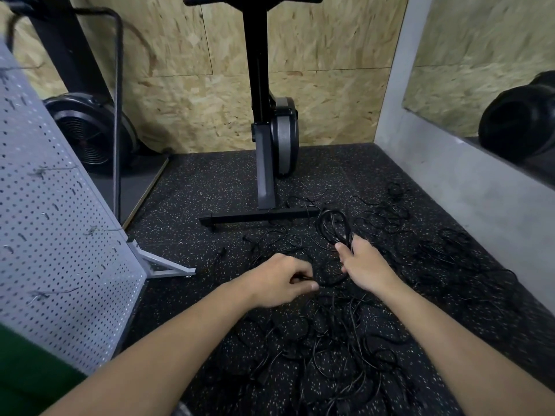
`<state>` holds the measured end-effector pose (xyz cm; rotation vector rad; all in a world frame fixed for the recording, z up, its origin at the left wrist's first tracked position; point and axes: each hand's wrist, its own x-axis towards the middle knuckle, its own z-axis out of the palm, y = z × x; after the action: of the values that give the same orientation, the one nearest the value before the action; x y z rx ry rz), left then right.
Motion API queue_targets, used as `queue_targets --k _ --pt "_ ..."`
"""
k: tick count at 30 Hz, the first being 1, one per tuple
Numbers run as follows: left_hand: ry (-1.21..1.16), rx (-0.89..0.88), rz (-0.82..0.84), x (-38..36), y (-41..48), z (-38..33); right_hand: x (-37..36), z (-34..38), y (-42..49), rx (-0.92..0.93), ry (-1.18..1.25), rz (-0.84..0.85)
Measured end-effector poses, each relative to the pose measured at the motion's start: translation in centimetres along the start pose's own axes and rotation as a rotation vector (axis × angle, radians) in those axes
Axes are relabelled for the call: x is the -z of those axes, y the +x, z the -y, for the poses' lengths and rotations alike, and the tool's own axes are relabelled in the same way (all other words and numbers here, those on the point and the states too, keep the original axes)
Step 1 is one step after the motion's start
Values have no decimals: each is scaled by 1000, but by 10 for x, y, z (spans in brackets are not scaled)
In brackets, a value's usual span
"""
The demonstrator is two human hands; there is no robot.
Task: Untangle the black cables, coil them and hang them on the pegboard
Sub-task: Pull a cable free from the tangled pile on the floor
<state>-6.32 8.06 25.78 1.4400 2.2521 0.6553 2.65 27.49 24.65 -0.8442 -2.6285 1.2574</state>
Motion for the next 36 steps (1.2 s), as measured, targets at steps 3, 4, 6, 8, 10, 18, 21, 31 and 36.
queue_targets --k 3,4,6,8,10,18,21,31,36 --pt "-74 -98 -149 5 -1 -8 1 2 -1 10 -125 53" --pt "-116 -112 -231 6 -2 -10 0 4 -3 17 -136 85" --pt "-166 -121 -370 8 -3 -10 -2 7 -7 18 -149 169" --pt "-179 -115 -437 10 -4 -7 -2 12 -13 -20 -117 248" --pt "-195 -93 -458 12 -4 -5 1 15 -19 -49 -24 351" --pt "9 -84 -447 13 -2 6 -9 7 -15 214 -267 535" --pt "21 -32 -376 16 0 12 -7 11 -23 330 -301 500" --pt "-97 146 -436 19 -1 28 -10 19 -33 488 -487 371" --pt "-184 118 -411 24 -9 36 -5 15 -25 446 -358 311"
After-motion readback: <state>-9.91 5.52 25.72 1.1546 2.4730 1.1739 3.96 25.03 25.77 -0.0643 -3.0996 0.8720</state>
